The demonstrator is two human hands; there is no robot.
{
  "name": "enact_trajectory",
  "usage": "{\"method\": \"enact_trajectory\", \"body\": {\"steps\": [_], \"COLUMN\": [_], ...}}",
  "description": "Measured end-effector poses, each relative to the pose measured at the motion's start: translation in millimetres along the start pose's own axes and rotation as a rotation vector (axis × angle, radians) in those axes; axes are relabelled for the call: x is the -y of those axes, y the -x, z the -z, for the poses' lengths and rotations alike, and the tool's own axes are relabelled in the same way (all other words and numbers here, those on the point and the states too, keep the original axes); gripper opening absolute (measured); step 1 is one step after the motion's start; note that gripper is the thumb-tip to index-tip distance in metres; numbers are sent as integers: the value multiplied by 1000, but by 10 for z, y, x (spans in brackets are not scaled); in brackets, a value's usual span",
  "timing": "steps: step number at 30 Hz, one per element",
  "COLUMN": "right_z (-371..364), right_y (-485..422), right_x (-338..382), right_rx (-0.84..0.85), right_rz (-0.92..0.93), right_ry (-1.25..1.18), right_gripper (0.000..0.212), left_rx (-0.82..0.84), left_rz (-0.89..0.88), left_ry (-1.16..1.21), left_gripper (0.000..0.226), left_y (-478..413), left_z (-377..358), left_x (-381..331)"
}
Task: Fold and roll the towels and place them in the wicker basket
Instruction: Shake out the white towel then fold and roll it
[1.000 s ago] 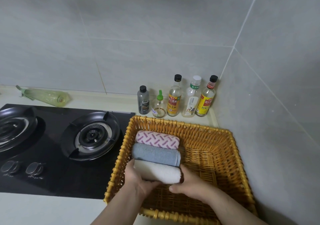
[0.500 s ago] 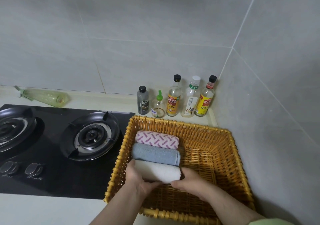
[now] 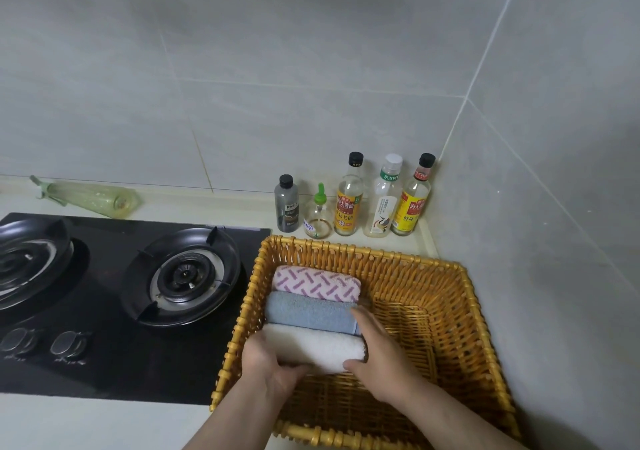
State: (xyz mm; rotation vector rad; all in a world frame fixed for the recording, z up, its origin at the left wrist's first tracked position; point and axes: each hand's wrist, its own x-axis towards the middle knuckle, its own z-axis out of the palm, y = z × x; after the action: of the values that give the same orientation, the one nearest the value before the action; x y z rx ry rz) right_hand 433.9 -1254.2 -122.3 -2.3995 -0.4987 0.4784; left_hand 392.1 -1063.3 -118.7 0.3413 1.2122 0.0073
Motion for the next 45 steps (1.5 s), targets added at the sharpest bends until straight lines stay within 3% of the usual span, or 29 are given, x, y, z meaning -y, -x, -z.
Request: {"method": "enact_trajectory", "body": {"steps": [10, 17, 25, 37, 45], "right_z": [-23, -34, -109, -45, 83], "right_y": [-38, -102, -155, -127, -27], "right_x": [-77, -59, -77, -135, -7], "right_rx": [20, 174, 88, 148, 147], "right_rz": [-8, -92, -54, -16, -32], "right_ry": [-25, 112, 140, 77, 46], "right_gripper": [90, 121, 101, 114, 116], "left_rx": [-6, -19, -6, -31, 101], "left_rz": [-29, -5, -5, -6, 173], "left_ry": [-60, -74, -18, -86, -148], "left_gripper": [62, 62, 66, 70, 60], "left_y": [-53, -5, -22, 137, 294], "left_z": [-16, -102, -75, -103, -97], "left_x": [-20, 4, -41, 13, -56]}}
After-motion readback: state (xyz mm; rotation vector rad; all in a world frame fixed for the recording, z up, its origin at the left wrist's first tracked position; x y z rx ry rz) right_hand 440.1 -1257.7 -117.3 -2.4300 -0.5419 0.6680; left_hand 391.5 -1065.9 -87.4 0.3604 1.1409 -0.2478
